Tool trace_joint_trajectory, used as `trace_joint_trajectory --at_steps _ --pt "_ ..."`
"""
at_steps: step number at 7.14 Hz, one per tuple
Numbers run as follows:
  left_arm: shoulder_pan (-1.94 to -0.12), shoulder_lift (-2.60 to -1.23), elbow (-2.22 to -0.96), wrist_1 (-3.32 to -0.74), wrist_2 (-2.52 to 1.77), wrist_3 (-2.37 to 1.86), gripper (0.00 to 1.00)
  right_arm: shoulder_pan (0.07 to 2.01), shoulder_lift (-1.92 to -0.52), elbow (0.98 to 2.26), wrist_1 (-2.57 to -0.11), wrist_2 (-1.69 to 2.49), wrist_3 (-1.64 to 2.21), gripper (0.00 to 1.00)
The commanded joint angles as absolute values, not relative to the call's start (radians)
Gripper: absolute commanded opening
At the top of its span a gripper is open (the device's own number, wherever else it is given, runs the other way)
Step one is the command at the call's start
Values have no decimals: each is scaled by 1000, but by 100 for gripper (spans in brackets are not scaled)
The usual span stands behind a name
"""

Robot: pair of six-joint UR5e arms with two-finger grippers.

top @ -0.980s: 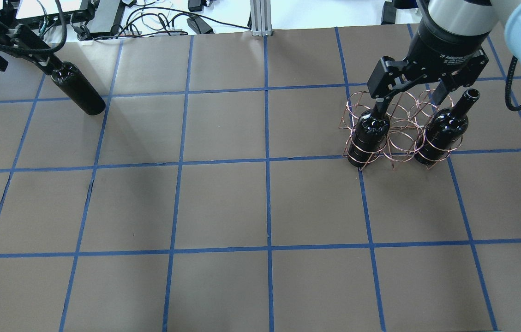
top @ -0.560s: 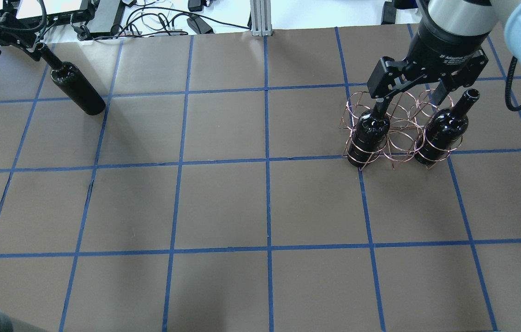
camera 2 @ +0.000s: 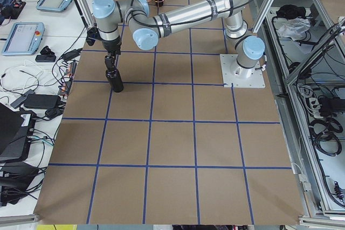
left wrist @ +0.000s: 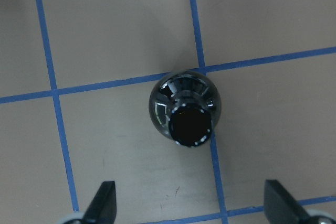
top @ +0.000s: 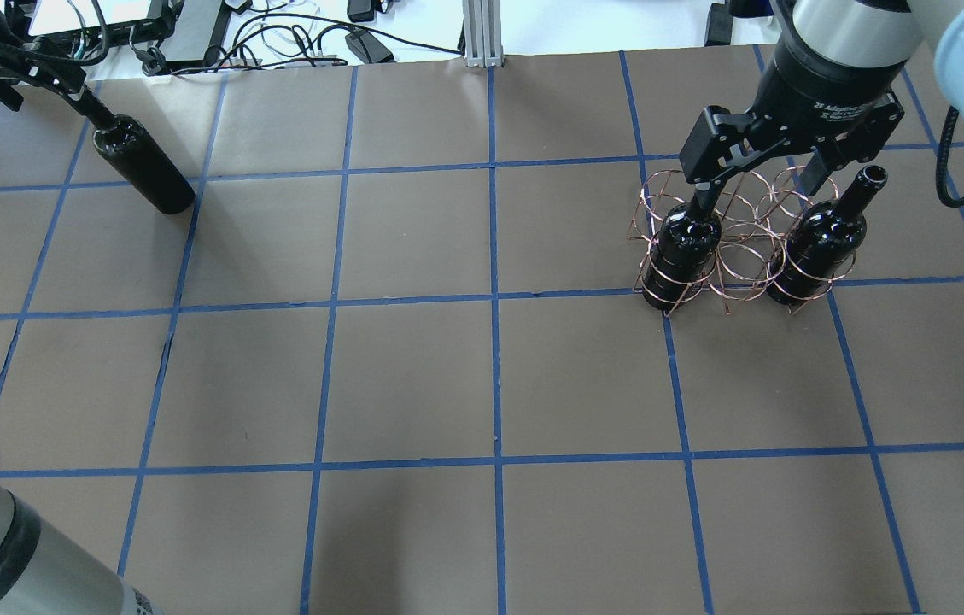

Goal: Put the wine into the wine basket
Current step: 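Move the left gripper down and grasp the dark wine bottle's neck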

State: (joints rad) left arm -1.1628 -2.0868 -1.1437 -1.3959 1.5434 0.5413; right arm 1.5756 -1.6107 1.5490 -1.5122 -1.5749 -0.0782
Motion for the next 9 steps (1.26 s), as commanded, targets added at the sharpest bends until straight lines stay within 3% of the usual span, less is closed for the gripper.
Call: trace_joint_trajectory --at_steps 1,7,8,9 --pt "-1164 -2115 -1134 -1371 1539 534 100 1575 -1611 1549 -1512 -1574 -78 100" --pt "-1167 -2149 -1115 -1328 1496 519 100 1577 -1612 1549 -1511 -1575 -78 100" --pt "-1170 -2154 -1114 -1328 1488 511 97 1577 -1612 1549 -1509 -1574 -78 100" --pt "-1170 -2155 -1112 -1328 1479 503 85 1577 -1612 1549 -1509 -1575 -78 100"
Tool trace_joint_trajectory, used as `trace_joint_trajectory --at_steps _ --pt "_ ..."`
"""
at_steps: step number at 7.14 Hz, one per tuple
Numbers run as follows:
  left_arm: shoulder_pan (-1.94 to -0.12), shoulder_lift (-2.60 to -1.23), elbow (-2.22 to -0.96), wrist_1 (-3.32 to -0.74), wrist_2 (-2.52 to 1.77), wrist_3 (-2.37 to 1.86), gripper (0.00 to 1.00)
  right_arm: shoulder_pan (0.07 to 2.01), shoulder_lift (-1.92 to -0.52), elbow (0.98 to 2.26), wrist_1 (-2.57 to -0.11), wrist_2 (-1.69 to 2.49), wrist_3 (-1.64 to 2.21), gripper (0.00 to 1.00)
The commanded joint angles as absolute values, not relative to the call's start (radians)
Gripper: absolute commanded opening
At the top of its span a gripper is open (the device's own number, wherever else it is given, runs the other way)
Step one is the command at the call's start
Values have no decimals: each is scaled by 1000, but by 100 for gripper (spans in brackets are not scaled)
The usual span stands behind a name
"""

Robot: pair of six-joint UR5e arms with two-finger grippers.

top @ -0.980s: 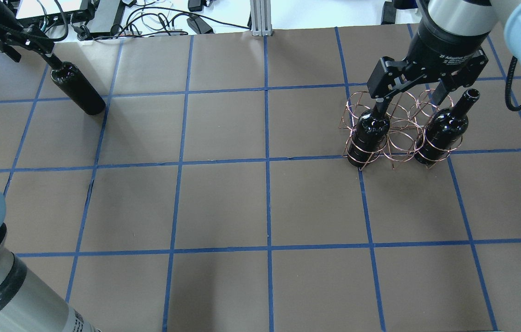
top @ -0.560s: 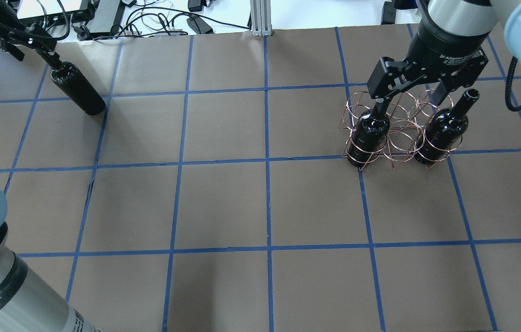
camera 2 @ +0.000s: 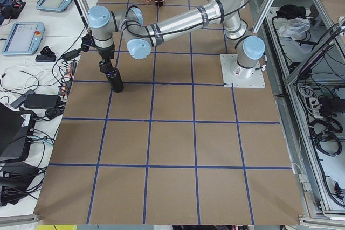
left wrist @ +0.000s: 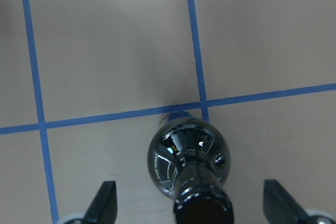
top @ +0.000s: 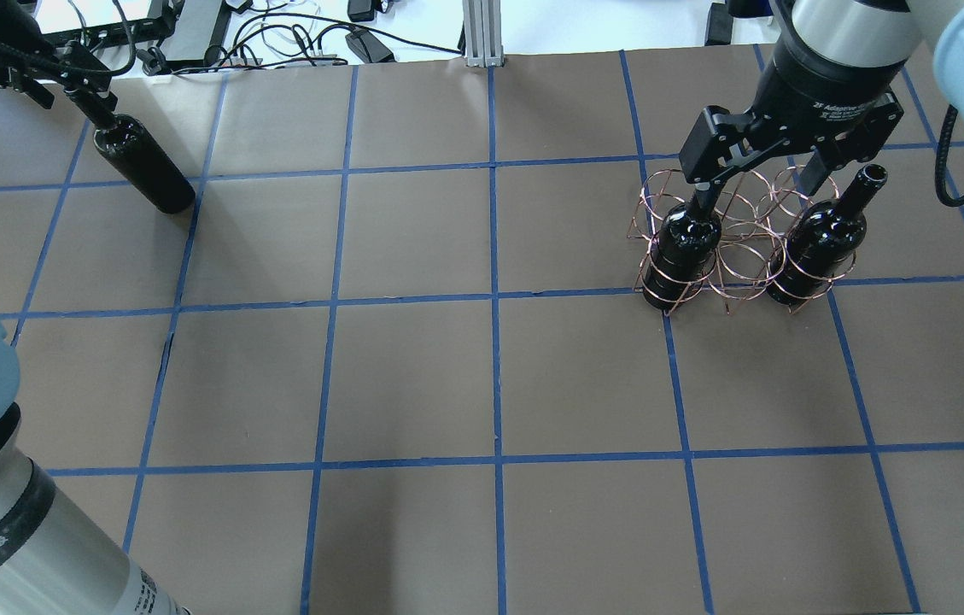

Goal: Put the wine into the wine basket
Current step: 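Carry the bottle with the left gripper toward the table center and lower it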

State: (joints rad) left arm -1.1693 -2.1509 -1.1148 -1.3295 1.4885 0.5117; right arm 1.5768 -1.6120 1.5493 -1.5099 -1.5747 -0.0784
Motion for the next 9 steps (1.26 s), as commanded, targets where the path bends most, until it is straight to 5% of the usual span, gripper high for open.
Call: trace_joint_trajectory --at_steps 1,2,4,9 --pt "-1172 -2155 -1114 -1328 1479 503 62 1577 -1612 1549 -1508 -1575 -78 100" --pt "-1172 -2155 -1117 -1335 1480 503 51 1578 -1612 1549 -1506 -1575 -78 100" --pt "-1172 -2154 -1120 -1353 1491 503 0 1578 -1612 1549 -1506 -1575 -78 100" --pt "-1292 -2042 -1150 -1405 1502 340 0 1578 -1612 1549 -1505 -1574 -78 100"
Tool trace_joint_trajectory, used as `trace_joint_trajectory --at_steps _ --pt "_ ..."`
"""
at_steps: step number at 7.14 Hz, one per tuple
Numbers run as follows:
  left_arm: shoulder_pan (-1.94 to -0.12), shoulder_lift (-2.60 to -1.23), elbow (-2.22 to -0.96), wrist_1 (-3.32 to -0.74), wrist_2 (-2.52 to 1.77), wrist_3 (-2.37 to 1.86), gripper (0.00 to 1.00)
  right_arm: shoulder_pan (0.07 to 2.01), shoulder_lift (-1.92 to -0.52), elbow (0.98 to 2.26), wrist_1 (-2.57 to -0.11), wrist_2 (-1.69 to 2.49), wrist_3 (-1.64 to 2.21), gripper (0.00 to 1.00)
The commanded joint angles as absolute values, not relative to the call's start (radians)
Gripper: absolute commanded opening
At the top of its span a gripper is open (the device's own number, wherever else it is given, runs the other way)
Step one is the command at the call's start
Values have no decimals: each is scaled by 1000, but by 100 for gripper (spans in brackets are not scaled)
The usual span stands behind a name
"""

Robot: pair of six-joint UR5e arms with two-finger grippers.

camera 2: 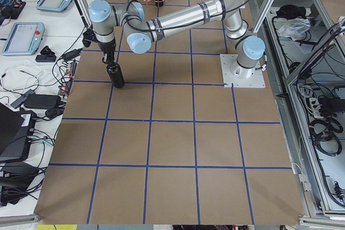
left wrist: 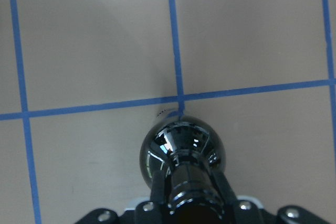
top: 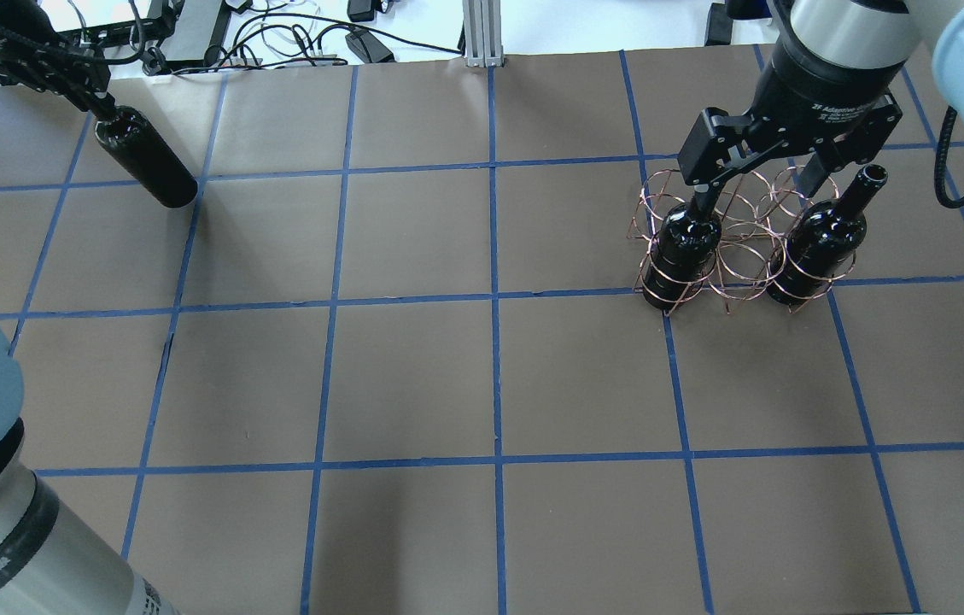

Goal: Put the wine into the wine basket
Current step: 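Carry the bottle with the left gripper toward the table center and lower it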

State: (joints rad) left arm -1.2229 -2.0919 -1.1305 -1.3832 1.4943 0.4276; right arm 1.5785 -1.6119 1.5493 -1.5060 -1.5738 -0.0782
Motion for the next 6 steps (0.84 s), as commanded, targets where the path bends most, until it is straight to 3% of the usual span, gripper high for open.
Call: trace_joint_trajectory --at_steps 1,6 --pt "-1366 -1993 -1196 -1402 1544 281 0 1578 -1612 1549 -1506 -1574 -78 100" --pt "-1710 -1772 -1506 -1326 1537 -102 0 1575 -1614 1549 -1511 -1577 -80 100"
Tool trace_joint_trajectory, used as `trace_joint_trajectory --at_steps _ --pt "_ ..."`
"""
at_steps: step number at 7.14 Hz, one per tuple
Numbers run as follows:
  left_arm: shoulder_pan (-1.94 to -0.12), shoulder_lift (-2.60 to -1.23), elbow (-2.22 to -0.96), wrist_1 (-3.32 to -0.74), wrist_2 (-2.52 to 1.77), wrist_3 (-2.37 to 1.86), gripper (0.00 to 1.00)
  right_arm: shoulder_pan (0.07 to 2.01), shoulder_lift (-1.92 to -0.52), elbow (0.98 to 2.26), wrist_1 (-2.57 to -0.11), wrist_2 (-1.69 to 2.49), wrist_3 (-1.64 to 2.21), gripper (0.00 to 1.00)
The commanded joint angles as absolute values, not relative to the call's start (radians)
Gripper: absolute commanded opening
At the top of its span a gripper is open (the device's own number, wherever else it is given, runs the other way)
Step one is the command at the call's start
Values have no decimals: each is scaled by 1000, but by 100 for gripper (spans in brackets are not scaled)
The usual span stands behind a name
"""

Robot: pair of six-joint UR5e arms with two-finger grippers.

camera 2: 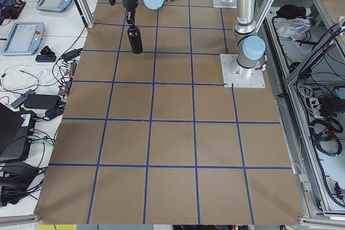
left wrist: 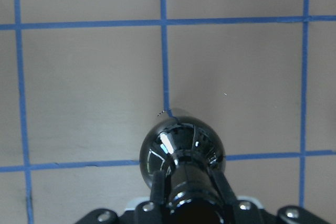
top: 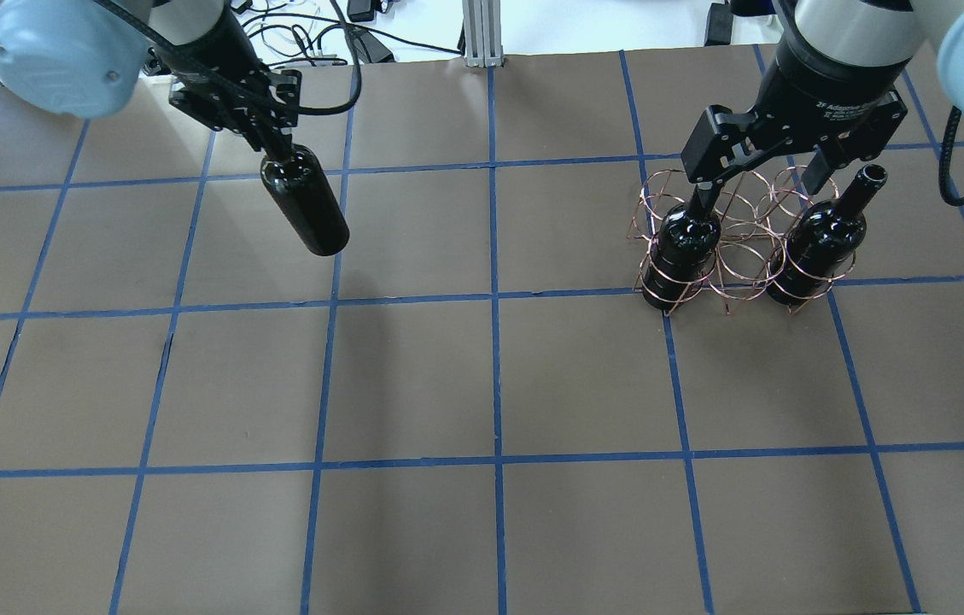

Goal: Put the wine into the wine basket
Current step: 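Carry the bottle with the left gripper toward the table center and lower it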

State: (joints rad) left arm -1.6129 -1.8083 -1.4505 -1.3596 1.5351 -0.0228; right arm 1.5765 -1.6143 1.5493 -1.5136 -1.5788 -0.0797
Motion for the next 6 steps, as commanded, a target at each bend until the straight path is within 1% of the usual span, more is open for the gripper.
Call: trace_joint_trajectory --at_steps 1,3,6 --pt "-1771 -1758 -1546 -1312 1537 -154 0 1577 -1612 1549 -1511 -1583 -81 100" --pt "-1848 -1756 -1613 -1255 1536 -195 0 1578 -1612 1548 -1511 -1577 -80 100" --pt "-1893 -1766 -1632 -1233 1534 -196 0 1580 -1615 1548 -1509 -1569 -65 100"
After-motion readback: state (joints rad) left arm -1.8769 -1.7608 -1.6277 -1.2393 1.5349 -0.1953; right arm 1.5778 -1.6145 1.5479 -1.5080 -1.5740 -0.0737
